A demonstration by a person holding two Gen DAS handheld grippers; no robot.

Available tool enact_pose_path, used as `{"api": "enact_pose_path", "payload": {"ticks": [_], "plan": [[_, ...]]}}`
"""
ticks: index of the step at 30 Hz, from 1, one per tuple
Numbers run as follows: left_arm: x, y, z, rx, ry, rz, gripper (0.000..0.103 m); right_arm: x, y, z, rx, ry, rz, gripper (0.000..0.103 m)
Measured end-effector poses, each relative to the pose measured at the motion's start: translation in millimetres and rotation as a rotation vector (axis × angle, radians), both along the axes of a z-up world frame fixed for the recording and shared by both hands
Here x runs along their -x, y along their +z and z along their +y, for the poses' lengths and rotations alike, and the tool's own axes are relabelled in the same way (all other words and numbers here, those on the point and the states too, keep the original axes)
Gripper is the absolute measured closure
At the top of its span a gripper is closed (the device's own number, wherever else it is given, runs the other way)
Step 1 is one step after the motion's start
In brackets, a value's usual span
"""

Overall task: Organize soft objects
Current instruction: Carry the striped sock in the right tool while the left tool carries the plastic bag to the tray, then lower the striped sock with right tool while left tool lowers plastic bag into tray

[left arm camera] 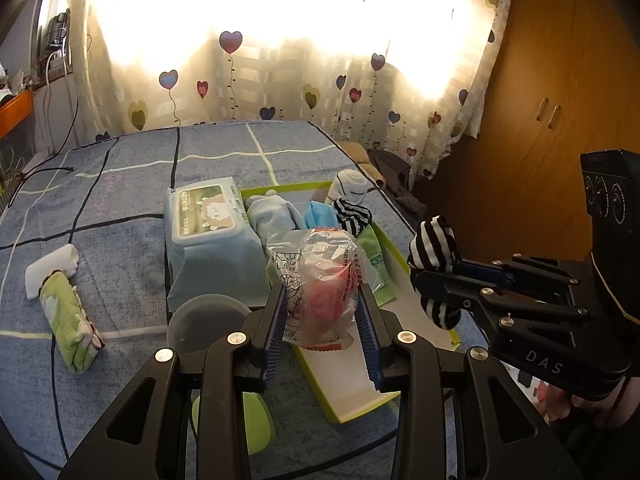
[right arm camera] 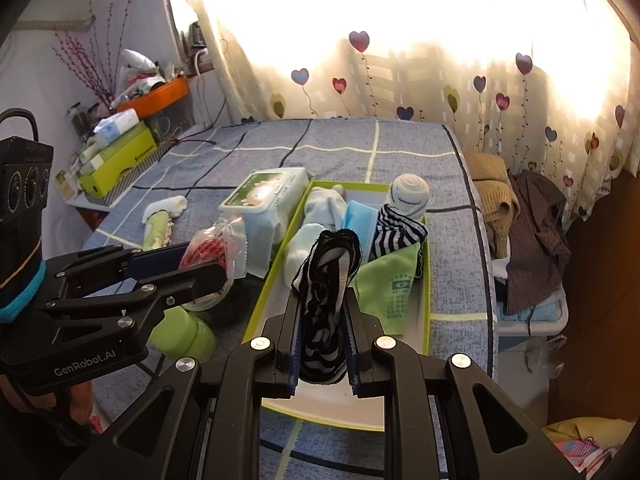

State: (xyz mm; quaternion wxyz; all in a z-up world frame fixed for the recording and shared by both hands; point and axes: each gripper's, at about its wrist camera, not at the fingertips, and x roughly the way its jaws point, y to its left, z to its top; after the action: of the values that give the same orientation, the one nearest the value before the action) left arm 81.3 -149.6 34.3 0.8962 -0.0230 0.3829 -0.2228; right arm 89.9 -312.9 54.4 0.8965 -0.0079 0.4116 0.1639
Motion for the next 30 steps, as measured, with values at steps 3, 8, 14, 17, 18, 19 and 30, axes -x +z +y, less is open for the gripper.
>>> {"api": "enact_pose_path", "payload": {"ticks": [3, 8, 14, 17, 18, 19, 30], "plan": [[-2.7, -4.3, -5.4, -0.004, -0.007, 0.013, 0.067, -2.5, -4.7, -4.5, -0.005, -0.008, 0.010, 0.086], [-9.8, -12.8, -12.8, -0.003, -0.019, 0.039, 0.067, -9.1, -13.2, -9.7, 0.001, -0.017, 0.037, 0.086], [-17.8, -23.8, -22.2, -0.005, -0.041, 0.067, 0.067, -16.6, -22.2, -15.2, 0.005, -0.032, 0.063, 0.086], [-21.2, -29.7, -25.0, -0.009, -0.052, 0.084, 0.067, -20.8, -27.2, -16.9, 0.007, -0.037, 0.076, 0.086], [-22.4, -31.5, -25.8, -0.011, -0.054, 0.089, 0.067, -22.3, -28.7, -16.8, 0.007, -0.037, 0.081, 0.086], [-23.5, -32.7, -26.3, -0.012, -0.055, 0.093, 0.067, -24.0, -30.6, -16.7, 0.008, -0.036, 0.085, 0.086], [-33.5, -48.6, -35.7, -0.022, -0.087, 0.144, 0.067, -38.2, -57.1, -21.2, 0.021, -0.050, 0.148, 0.085]]}}
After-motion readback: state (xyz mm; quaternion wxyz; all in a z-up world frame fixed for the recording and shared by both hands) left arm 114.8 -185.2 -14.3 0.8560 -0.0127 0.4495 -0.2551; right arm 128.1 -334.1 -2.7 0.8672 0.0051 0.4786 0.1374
